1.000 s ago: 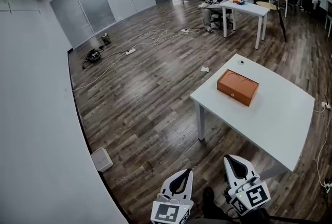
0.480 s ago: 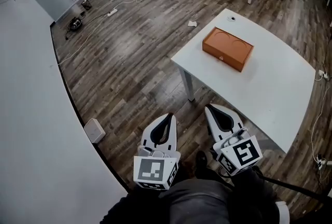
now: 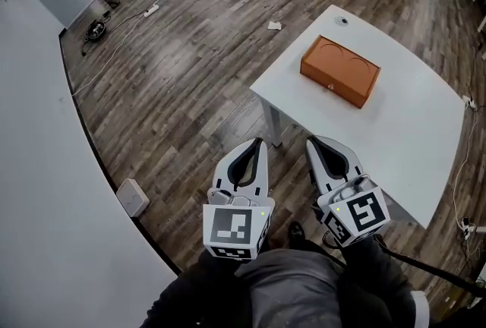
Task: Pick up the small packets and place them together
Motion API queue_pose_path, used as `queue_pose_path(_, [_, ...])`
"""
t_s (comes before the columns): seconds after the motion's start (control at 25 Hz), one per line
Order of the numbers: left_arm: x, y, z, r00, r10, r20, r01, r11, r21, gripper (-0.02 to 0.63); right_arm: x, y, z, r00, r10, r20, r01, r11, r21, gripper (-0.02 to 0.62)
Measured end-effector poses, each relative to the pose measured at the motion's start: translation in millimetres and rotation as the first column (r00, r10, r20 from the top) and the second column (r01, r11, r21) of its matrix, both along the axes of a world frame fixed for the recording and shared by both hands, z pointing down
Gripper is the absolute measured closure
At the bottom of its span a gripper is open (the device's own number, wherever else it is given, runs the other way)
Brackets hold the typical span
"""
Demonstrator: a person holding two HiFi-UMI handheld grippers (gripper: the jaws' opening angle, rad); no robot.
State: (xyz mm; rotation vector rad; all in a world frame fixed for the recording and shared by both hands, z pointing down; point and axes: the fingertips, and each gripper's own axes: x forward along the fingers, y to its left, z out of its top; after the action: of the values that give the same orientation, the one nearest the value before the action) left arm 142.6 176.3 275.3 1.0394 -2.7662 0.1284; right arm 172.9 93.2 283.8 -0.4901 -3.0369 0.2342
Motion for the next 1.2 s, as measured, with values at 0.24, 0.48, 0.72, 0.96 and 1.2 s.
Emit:
queue_pose_path(0.24, [-52,-5,6,0.994,0.112,-0.016,-0.112,0.994,0.008,0.604,-47,1,8,0.994,0.103,-0.026,-0.102,0.995,0.018,0.592])
queue_pose_path(0.48, [-105,-18,17,0.974,0.224,-0.044,-0.223,0.975,0.018,0.604,-97,-5,15,0.977,0.207,-0.05,-0.204,0.978,0.052,0.592])
queue_pose_path(0.72, [-138,-39,25,0.941,0.327,-0.093,-0.327,0.945,0.013,0.604,-117,-26,17,0.941,0.331,-0.074,-0.327,0.943,0.066,0.592])
queue_pose_path(0.96, [-147,-64,30,0.901,0.424,-0.086,-0.421,0.905,0.059,0.604,-107,-43,18,0.89,0.449,-0.076,-0.441,0.892,0.101,0.592])
queue_pose_path(1.2, [-147,-86,36,0.864,0.493,-0.108,-0.49,0.87,0.05,0.604,-94,-73,19,0.829,0.553,-0.079,-0.544,0.832,0.112,0.592])
